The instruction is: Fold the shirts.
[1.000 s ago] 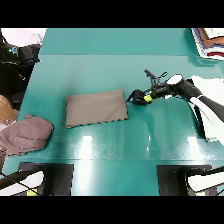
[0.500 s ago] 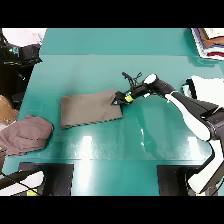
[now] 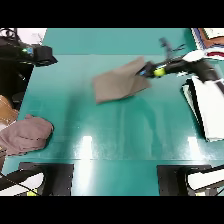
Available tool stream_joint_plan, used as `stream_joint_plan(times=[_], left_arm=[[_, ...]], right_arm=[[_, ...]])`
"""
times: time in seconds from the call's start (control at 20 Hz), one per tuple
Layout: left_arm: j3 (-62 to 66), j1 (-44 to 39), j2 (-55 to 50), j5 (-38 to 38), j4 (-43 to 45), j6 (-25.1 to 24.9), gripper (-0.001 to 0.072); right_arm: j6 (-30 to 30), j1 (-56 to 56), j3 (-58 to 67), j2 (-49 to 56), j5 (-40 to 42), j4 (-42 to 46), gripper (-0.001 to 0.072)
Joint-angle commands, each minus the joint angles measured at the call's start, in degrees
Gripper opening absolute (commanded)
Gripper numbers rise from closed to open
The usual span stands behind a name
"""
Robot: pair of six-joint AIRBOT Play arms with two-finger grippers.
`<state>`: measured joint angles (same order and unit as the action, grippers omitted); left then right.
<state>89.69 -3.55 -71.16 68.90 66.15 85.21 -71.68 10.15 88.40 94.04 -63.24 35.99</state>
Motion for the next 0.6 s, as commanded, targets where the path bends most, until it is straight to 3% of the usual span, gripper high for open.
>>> stream_joint_plan(times=[0.0,0.25,0.55], left_arm=[[0.00,-6.12,-0.02,-3.41,-0.20,-0.17,0.0029],[0.00,-11.26,-0.02,-5.81,-0.20,-0.11,0.0029],[0.00,-14.03,-0.02,-7.32,-0.26,-0.04,0.0029]], right_arm=[[-1.27,-14.36,0.15,-5.79,0.33,0.55,0.0017],[-2.40,-33.42,0.17,-8.15,0.33,3.04,0.0018],[-2.16,-43.65,0.22,-8.22,1.60,-0.66,0.0018]])
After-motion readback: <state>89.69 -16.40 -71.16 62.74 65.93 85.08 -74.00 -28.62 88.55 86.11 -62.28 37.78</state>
